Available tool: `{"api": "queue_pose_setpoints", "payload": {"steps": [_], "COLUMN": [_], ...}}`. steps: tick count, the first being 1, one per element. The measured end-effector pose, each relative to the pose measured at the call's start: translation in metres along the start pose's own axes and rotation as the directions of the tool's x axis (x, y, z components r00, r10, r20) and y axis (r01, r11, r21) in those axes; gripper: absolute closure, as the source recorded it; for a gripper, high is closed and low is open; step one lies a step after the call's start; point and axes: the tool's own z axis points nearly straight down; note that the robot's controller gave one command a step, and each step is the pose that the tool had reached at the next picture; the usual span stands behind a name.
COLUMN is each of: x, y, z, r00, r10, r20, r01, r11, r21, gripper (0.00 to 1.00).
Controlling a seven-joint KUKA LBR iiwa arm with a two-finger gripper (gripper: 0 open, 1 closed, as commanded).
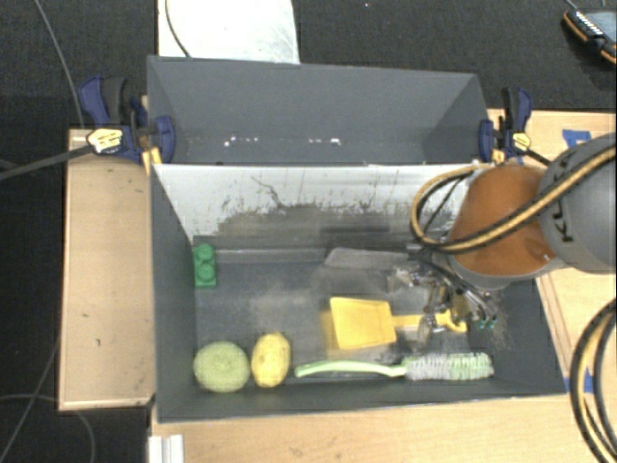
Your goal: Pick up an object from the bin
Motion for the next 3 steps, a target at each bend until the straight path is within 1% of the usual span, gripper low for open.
{"api": "queue_pose_setpoints", "payload": {"steps": [1, 2, 3], "x": [0.0099, 0.0099, 0.0104], "y": [-0.0235, -0.0235, -0.0233], "z": [-0.0065, -0.0065, -0.0157], "r00": [0.998, 0.998, 0.998], "r10": [0.056, 0.055, 0.055], "r20": [-0.004, -0.004, -0.005], "r01": [-0.056, -0.055, -0.055], "r11": [0.998, 0.998, 0.998], "r21": [0.0, 0.0, 0.0], "gripper": [1.0, 1.0, 1.0]}}
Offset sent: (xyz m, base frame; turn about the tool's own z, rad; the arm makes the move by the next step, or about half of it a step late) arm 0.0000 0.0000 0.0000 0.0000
